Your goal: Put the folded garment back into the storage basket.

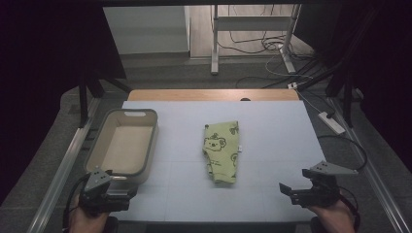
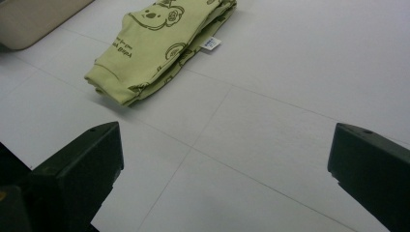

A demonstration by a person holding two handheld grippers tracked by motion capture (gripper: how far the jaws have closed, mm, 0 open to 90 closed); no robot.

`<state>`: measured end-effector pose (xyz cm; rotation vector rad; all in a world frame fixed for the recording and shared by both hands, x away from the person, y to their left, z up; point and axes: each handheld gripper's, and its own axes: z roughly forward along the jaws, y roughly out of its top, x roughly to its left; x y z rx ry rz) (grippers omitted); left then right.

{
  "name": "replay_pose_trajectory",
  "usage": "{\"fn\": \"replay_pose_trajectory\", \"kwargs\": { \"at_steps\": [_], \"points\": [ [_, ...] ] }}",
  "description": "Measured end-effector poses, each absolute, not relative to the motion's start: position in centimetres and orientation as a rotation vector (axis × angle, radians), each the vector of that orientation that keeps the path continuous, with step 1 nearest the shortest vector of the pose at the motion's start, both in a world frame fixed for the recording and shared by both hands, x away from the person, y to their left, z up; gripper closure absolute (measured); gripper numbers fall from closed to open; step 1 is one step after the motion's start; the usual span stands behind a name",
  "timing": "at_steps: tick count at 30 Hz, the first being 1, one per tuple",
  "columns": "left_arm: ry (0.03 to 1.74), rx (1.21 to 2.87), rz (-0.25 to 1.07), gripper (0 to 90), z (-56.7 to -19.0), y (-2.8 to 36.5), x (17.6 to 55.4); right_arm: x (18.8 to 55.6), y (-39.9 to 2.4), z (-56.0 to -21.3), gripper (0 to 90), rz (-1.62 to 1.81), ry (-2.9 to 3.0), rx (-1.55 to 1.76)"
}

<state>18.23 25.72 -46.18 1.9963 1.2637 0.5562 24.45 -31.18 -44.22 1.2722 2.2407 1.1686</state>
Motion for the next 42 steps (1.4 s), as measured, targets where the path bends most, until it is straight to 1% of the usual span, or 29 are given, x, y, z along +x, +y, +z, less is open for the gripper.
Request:
{"fn": "replay_pose_trajectory", "kwargs": {
  "at_steps": [8,24,29,42],
  "points": [
    [1.255,1.982,0.510,0.0,-46.2,26.1,18.4,24.5,-31.0,-44.2,0.0,1.164,2.263,1.258],
    [1.226,2.006,0.466,0.0,-46.2,26.0,18.6,24.4,-30.8,-44.2,0.5,1.164,2.297,1.208],
    [1.203,1.989,0.446,0.0,-46.2,26.1,18.8,24.3,-30.5,-44.1,0.0,1.158,2.309,1.163],
    [1.158,2.001,0.440,0.0,-46.1,25.6,19.3,24.6,-30.3,-43.8,0.0,1.138,2.337,1.108]
  ]
}}
